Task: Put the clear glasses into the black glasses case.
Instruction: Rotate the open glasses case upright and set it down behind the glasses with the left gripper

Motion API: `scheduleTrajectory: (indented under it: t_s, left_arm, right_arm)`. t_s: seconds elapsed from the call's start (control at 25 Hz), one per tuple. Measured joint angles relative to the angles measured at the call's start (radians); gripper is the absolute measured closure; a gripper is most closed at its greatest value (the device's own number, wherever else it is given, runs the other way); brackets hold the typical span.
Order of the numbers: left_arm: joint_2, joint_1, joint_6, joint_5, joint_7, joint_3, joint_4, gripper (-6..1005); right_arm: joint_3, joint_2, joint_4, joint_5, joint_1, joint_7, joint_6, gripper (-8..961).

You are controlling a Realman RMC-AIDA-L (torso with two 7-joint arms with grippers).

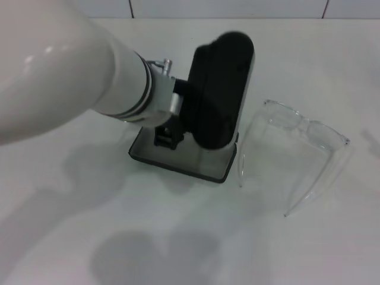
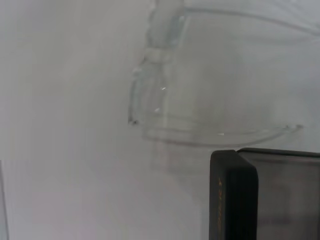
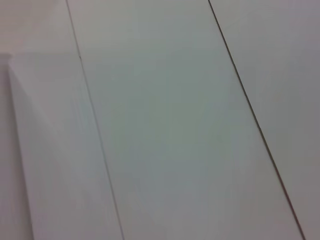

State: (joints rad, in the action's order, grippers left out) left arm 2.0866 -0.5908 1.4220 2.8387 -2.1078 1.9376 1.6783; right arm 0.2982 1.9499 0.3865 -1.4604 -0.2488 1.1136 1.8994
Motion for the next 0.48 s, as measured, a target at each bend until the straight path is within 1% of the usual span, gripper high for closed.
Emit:
scheduleTrajectory:
  t_s: [0.12, 0.24, 0.48]
  left_arm:
    - [-0.002, -0.032, 0.000, 0.001, -0.057, -0.002, -0.027, 793]
    - [-0.004, -0.057, -0.001, 0.003, -0.091, 0.017, -0.058, 793]
    - [-0.008, -0.104, -0.013, 0.005, -0.161, 0.036, -0.134, 793]
  right_arm:
    - [-0.016, -0.004, 0.000, 0.000, 0.011, 0.002, 0.045, 85]
    - [-0.026, -0.012, 0.000, 0.001, 0.019, 0.005, 0.084, 84]
    - [-0.044, -0.039, -0.023, 0.003, 0.030, 0.028, 0.144, 84]
